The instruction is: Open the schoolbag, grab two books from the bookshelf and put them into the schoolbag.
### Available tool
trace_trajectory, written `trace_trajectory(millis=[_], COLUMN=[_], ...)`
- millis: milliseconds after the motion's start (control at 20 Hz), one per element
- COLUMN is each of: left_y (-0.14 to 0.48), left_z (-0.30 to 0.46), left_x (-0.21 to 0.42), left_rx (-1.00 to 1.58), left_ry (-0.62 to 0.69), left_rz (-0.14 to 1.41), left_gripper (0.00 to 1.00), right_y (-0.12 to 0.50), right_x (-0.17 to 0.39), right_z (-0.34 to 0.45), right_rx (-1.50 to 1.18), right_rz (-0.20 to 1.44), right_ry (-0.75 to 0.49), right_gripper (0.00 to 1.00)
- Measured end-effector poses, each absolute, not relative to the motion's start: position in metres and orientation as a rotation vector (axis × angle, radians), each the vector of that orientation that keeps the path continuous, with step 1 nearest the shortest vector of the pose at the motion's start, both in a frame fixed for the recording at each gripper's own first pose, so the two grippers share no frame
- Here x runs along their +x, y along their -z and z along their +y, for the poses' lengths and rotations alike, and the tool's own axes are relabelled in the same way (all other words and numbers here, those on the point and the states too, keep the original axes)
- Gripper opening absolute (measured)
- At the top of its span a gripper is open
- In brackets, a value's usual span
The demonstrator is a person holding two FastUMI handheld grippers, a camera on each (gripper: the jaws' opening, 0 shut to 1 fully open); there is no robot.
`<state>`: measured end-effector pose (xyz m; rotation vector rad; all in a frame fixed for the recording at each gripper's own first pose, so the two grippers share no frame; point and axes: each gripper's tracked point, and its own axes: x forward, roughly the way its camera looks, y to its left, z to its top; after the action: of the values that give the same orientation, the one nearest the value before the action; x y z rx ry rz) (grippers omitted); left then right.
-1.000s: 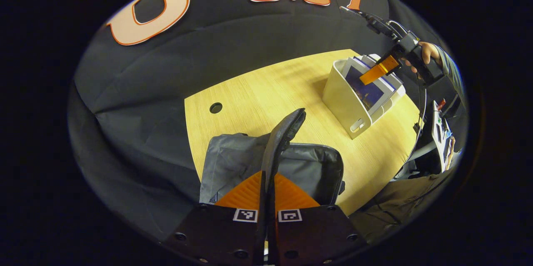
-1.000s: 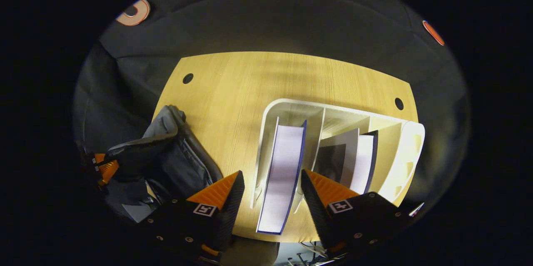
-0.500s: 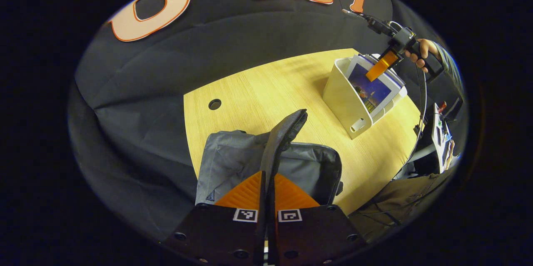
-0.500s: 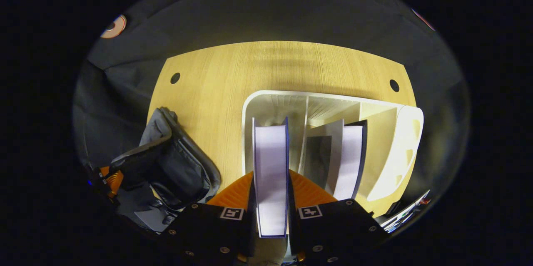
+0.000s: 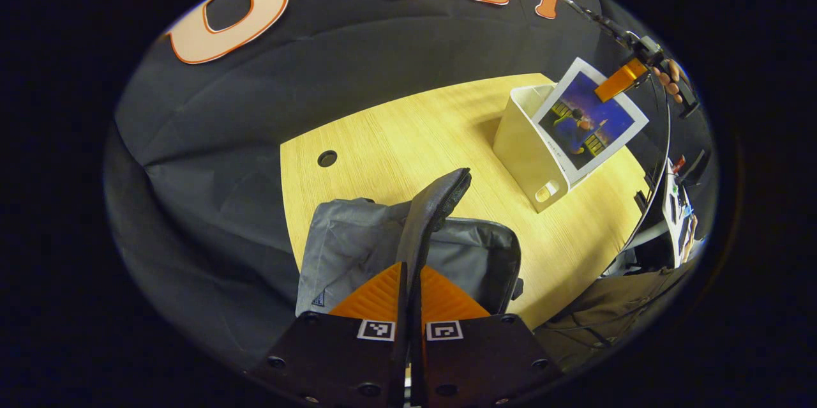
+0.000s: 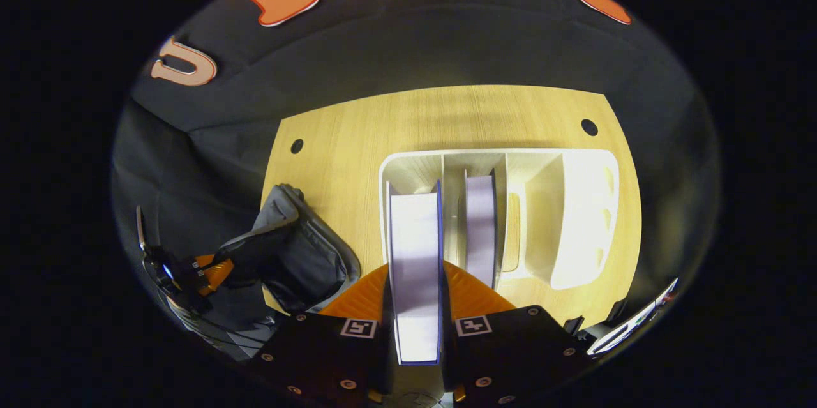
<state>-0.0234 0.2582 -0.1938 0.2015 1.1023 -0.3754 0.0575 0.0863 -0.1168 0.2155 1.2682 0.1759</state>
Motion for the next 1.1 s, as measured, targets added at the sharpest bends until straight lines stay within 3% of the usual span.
trace_trajectory(millis=[50,100,500,1100], left_y=[0.195,0.197,0.198,0.192], left_z=[0.255,0.254,0.248,0.256], left_x=[-0.025,-0.027,-0.033,-0.037], left_rx=[0.195,0.191,0.176,0.177], left_ry=[0.377,0.376,0.372,0.349], left_rz=[1.104,1.105,1.097,1.040], left_gripper=[0.04,0.04,0.04,0.04], right_y=[0.108,0.101,0.067,0.091], right_x=[0.054,0.049,-0.002,-0.066], right_z=[0.082,0.076,0.061,0.127], right_rx=[0.233,0.248,0.368,0.638], right_rz=[1.252,1.234,1.116,1.058], right_ry=[-0.177,-0.175,-0.199,-0.305], right_gripper=[0.22,0.29,0.28,0.28])
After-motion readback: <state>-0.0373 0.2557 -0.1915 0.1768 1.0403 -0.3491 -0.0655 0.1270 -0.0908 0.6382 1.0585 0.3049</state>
